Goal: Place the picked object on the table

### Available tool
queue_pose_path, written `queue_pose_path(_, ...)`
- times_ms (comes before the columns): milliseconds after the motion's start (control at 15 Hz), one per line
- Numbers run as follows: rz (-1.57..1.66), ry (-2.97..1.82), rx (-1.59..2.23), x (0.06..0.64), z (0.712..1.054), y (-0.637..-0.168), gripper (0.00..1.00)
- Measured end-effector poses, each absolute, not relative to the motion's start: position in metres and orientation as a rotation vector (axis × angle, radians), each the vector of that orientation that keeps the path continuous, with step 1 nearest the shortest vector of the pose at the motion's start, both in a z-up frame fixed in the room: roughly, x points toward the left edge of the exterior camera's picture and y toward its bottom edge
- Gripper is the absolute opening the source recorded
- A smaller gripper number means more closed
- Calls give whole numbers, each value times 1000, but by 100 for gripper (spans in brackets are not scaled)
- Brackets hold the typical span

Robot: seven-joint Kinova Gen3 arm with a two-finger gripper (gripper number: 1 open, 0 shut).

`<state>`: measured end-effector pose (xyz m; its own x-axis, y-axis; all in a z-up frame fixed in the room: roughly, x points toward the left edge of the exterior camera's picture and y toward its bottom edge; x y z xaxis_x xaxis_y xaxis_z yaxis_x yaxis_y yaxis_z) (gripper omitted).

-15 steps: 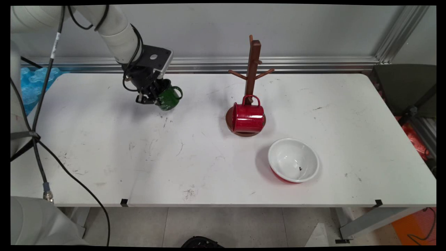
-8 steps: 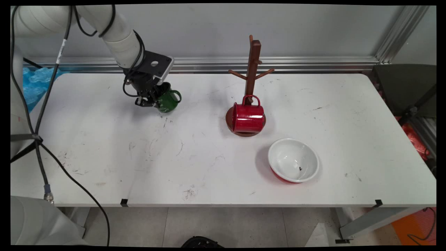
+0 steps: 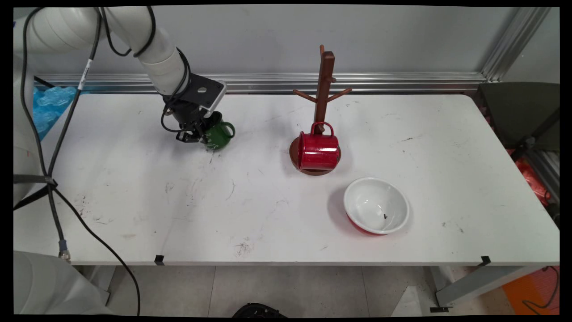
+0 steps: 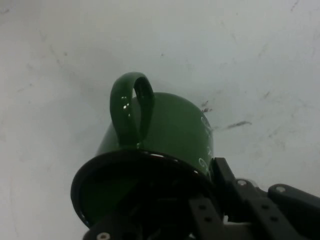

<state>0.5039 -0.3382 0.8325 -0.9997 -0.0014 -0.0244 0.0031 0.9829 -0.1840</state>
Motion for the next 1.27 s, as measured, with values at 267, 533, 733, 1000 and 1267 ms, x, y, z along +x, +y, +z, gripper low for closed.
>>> queue_pose_path(267, -289, 3103, 14, 502, 826, -339, 0)
queue_pose_path(533, -292, 3106, 18, 500, 821, -340, 0)
queue_pose_path(733, -292, 3111, 20, 498, 818, -341, 100)
queue_pose_path(1000, -300, 3116, 15, 497, 817, -341, 100)
queue_pose_path(1267, -314, 3122, 10, 496, 817, -344, 100)
